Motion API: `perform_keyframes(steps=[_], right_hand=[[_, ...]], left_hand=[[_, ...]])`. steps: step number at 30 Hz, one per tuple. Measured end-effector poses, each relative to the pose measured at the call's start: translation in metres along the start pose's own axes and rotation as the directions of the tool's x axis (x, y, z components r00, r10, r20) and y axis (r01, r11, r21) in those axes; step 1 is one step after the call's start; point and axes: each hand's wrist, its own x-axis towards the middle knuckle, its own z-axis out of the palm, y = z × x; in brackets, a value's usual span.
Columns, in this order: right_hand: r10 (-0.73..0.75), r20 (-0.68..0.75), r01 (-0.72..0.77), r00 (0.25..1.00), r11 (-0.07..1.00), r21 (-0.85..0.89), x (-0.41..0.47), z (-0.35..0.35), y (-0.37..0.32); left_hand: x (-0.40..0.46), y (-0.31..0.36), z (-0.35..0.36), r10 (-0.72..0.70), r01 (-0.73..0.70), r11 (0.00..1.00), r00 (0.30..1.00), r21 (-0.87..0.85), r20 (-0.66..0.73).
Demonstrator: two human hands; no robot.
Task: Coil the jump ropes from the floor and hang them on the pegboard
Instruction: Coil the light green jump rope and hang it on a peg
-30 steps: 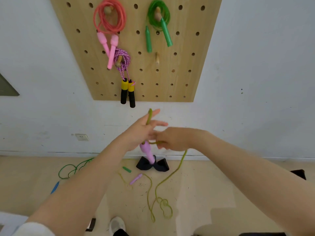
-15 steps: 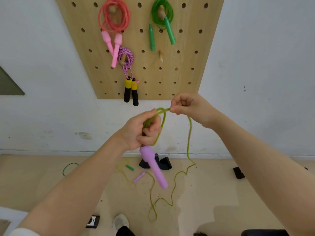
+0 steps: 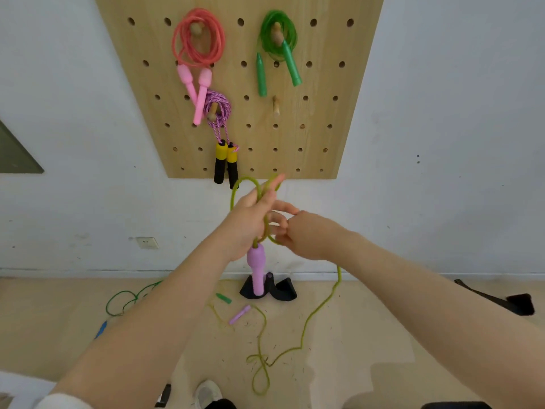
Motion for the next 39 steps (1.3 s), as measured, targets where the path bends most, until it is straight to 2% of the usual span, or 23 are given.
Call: perform_keyframes(steps=[3,6,8,12,14,16,18,21,27,31,33,36,39], right_hand=[[-0.054,0.011,0.053,0.998,0.995,0.088,-0.012,-0.012,-0.009],[-0.194,0.01,0.189,0.981,0.967,0.17,-0.02,-0.03,-0.006],[-0.189,-0.08,0.2,0.979,0.963,0.178,-0.02,-0.042,0.002],[-0.064,-0.29,0.142,0.955,0.955,0.259,-0.022,-0.053,0.02],[-0.034,-0.438,0.153,0.898,0.959,0.24,-0.023,-0.051,0.025],[-0.031,-0.534,0.223,0.845,0.927,0.3,-0.021,-0.047,0.028],[-0.034,-0.533,0.3,0.845,0.856,0.422,-0.018,-0.046,0.031],[-0.1,-0.478,0.354,0.873,0.803,0.48,-0.015,-0.04,0.031],[-0.089,-0.316,0.268,0.945,0.765,0.586,-0.023,-0.031,0.033],[-0.066,-0.292,0.235,0.954,0.768,0.595,-0.026,-0.035,0.039],[-0.022,-0.304,0.24,0.952,0.671,0.702,-0.026,-0.035,0.04],[0.042,-0.307,0.262,0.951,0.422,0.868,-0.025,-0.032,0.039],[0.09,-0.308,0.284,0.947,0.215,0.934,-0.022,-0.028,0.032]], left_hand=[[0.004,-0.004,-0.004,0.018,-0.008,0.996,0.994,0.091,-0.109],[0.005,-0.015,-0.005,-0.038,0.044,0.991,0.998,0.126,-0.049],[0.002,-0.015,0.001,-0.106,0.108,0.985,0.994,0.136,-0.024],[-0.005,0.0,0.011,-0.2,0.191,0.975,0.977,0.114,0.073],[-0.005,0.005,0.012,-0.239,0.229,0.97,0.961,0.084,0.138],[-0.006,0.009,0.011,-0.296,0.304,0.953,0.928,0.001,0.227],[-0.007,0.012,0.01,-0.328,0.365,0.927,0.899,-0.083,0.289],[-0.006,0.012,0.011,-0.307,0.35,0.926,0.916,-0.14,0.256],[-0.01,0.008,0.004,-0.183,0.271,0.919,0.937,-0.286,0.297],[-0.011,0.005,0.001,-0.169,0.254,0.921,0.944,-0.296,0.284],[-0.011,0.007,0.004,-0.159,0.237,0.923,0.952,-0.302,0.262],[-0.01,0.013,0.01,-0.161,0.213,0.918,0.971,-0.334,0.175],[-0.009,0.021,0.013,-0.141,0.16,0.924,0.987,-0.347,0.081]])
